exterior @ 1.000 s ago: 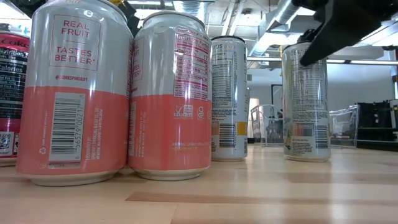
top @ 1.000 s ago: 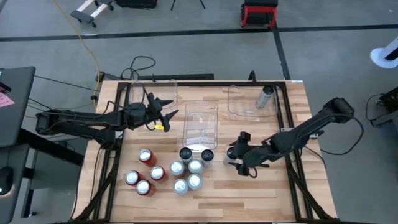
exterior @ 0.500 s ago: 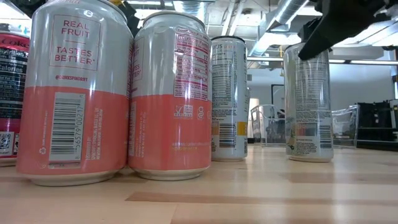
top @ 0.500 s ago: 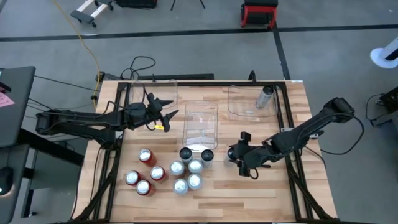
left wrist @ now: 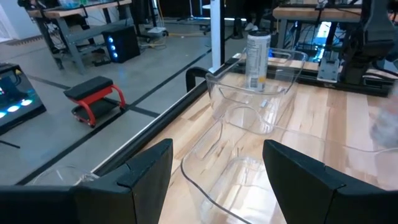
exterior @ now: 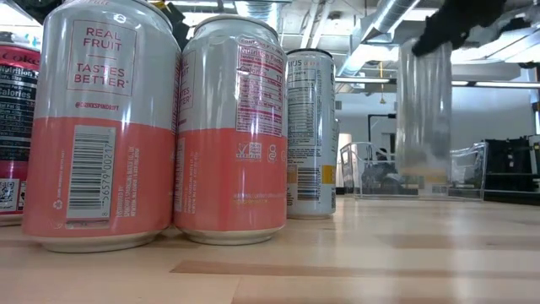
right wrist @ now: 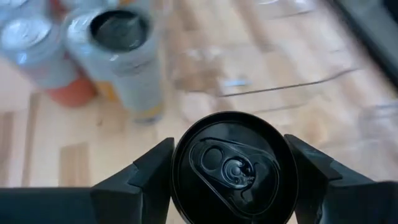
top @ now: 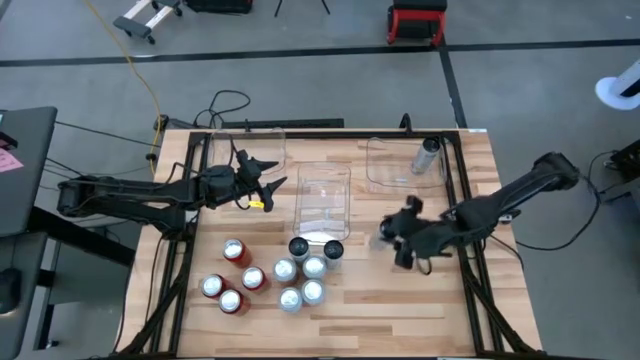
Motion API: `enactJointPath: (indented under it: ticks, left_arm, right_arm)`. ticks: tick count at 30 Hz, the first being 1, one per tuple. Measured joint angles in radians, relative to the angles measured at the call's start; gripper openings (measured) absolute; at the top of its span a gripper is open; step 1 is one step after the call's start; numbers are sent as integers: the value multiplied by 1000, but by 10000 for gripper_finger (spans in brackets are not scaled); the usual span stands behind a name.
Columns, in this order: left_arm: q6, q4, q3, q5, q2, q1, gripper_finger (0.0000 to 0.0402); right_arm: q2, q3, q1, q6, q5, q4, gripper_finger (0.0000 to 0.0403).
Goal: Sort soda cans
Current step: Put the right black and white soda can in the right transparent bin
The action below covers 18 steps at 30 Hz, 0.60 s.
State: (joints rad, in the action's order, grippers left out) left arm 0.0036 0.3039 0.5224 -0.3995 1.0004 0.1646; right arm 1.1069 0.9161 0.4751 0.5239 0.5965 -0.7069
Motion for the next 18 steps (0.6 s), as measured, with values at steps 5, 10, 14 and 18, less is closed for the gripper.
enactJointPath:
  ticks: [5,10,14,18]
  left_arm:
    - [18,10,0,-60,0,1,247]
    - [41,9,0,-84,0,1,247]
    - [45,11,0,-90,0,1,247]
    - [45,34,0,-107,0,1,247]
  right_arm:
    - [-137,-3,-11,136,137,-146,242]
    - [-256,-2,-73,288,268,-297,242]
    - [-321,-2,-148,315,312,-344,242]
    - [-350,-2,-260,338,344,-409,242]
